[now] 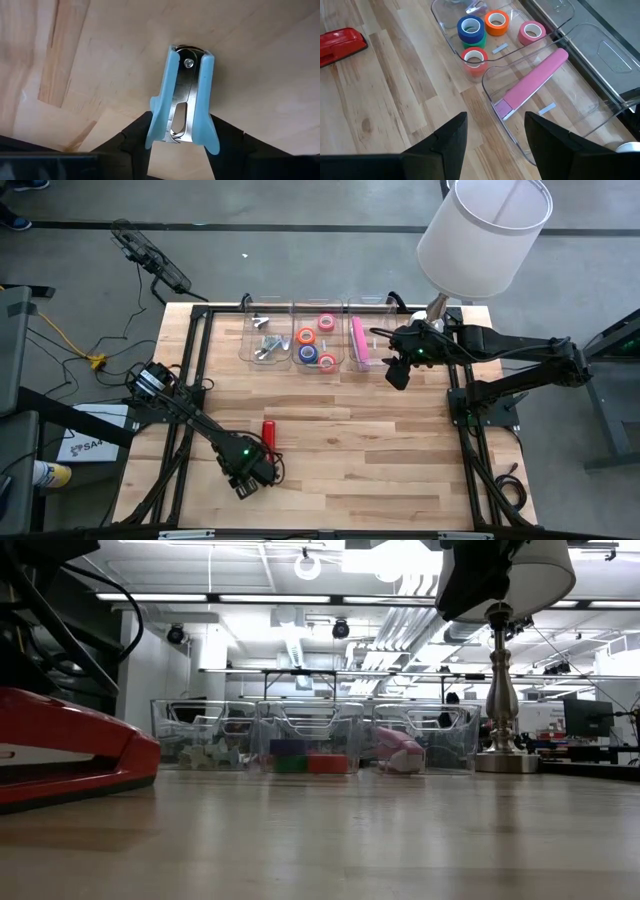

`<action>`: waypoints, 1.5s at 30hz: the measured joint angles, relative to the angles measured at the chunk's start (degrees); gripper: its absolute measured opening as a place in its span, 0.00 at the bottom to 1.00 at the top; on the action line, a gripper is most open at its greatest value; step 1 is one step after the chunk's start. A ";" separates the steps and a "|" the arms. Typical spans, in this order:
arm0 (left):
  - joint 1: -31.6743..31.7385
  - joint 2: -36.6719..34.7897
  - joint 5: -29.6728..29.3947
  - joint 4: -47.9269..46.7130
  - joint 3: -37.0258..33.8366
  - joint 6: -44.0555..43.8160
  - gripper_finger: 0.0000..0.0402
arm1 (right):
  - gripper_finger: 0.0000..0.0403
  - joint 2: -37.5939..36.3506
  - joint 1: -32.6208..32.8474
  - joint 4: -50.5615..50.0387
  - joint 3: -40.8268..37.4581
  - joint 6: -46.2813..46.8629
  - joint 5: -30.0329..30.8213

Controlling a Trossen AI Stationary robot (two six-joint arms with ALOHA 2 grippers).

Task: Pick and place Stapler, Stapler remover, tape
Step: Put the blue staple remover into the left transparent bin

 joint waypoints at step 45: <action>12.63 -20.35 -16.52 -7.33 0.13 1.66 0.39 | 0.47 0.02 0.01 0.39 0.00 -0.11 0.90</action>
